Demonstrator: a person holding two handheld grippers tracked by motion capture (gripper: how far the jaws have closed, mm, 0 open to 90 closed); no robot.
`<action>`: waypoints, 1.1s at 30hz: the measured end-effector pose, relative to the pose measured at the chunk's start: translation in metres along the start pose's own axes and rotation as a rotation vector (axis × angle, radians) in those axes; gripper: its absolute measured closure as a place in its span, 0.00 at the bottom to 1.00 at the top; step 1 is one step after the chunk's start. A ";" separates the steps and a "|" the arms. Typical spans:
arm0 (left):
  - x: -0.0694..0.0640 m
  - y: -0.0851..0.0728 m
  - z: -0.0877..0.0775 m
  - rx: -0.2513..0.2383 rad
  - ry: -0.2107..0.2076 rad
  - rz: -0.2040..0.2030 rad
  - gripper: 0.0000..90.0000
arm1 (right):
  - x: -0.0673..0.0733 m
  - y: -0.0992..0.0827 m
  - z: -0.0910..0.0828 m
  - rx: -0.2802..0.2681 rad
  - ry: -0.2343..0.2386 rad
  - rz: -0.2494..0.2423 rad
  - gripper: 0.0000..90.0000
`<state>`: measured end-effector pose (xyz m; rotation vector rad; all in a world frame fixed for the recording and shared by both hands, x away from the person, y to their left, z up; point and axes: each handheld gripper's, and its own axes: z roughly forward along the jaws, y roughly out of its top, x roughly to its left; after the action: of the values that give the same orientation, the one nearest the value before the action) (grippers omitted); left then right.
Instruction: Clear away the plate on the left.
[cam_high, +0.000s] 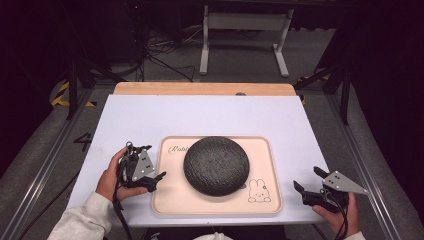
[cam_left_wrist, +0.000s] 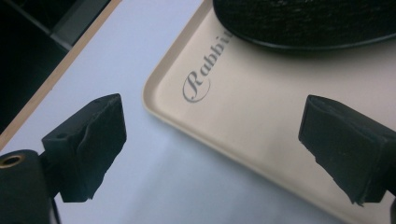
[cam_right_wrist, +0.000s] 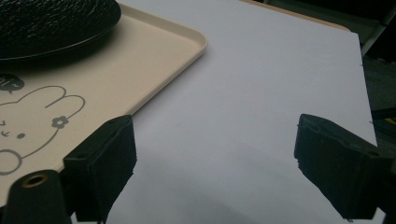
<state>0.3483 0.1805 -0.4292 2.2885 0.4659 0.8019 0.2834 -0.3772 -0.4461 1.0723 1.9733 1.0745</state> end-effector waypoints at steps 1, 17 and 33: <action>0.001 -0.002 -0.001 0.004 0.003 -0.003 0.09 | 0.000 0.000 0.000 -0.001 -0.001 0.000 0.15; 0.012 -0.049 -0.017 0.066 0.032 -0.127 0.09 | 0.000 0.001 0.003 0.004 0.003 -0.006 0.15; 0.012 -0.095 -0.041 -0.008 -0.053 -0.398 0.10 | -0.003 -0.001 0.003 0.004 0.006 -0.001 0.15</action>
<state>0.3197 0.2740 -0.4651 2.1046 0.8566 0.5409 0.2868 -0.3787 -0.4475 1.0720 1.9810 1.0747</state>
